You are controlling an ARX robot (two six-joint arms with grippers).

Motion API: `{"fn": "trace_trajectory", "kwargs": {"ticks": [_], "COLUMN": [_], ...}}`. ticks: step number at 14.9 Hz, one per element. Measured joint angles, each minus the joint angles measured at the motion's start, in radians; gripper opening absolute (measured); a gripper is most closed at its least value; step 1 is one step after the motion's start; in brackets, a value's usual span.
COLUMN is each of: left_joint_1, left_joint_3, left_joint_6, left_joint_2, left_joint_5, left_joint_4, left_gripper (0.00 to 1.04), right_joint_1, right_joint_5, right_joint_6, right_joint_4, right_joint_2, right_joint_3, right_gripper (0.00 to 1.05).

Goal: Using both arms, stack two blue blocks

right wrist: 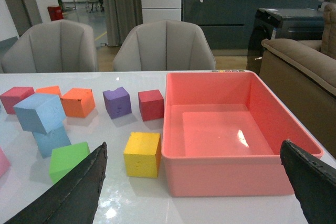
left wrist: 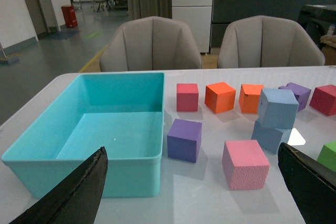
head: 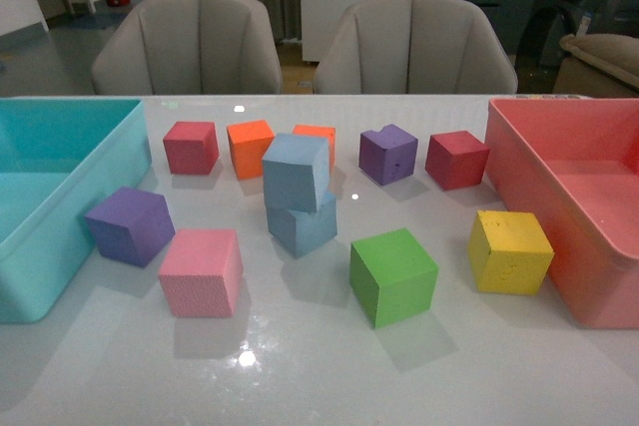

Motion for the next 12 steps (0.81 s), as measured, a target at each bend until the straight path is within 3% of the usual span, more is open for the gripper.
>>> {"fn": "trace_trajectory", "kwargs": {"ticks": [12], "left_joint_1": [0.0], "left_joint_3": [0.0], "left_joint_6": [0.0], "left_joint_2": [0.0], "left_joint_5": [0.0], "left_joint_4": [0.0], "left_gripper": [0.98], "right_joint_1": [0.0], "right_joint_5": [0.0], "right_joint_6": [0.0], "right_joint_4": [0.0], "right_joint_2": [0.0], "right_joint_3": [0.0], "right_gripper": [0.98]}}
